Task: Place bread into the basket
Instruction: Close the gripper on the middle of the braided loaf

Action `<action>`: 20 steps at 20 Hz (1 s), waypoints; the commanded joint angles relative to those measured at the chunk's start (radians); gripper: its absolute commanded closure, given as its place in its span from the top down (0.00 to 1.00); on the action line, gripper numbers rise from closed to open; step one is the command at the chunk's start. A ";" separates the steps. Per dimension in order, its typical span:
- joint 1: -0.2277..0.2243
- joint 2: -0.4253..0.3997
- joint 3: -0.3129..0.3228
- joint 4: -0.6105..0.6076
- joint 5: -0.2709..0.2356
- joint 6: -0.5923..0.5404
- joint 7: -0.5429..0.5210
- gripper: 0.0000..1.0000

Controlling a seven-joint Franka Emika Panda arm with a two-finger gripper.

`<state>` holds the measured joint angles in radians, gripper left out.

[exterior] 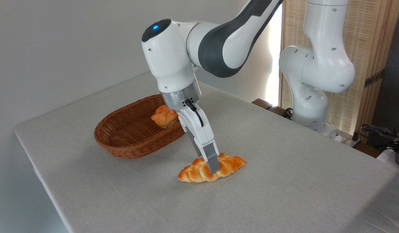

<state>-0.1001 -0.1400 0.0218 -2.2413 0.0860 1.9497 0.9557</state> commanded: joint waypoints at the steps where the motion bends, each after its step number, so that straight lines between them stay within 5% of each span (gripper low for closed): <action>1: -0.007 0.011 0.010 -0.011 0.015 0.029 0.017 1.00; 4: -0.007 0.011 0.010 -0.020 0.018 0.044 0.018 1.00; 6: -0.006 0.011 0.010 -0.020 0.067 0.043 0.090 1.00; 17: -0.001 0.026 0.021 -0.021 0.067 0.043 0.118 0.98; 20: -0.004 0.036 0.021 -0.021 0.067 0.043 0.120 0.48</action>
<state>-0.0975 -0.1134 0.0305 -2.2516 0.1371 1.9642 1.0568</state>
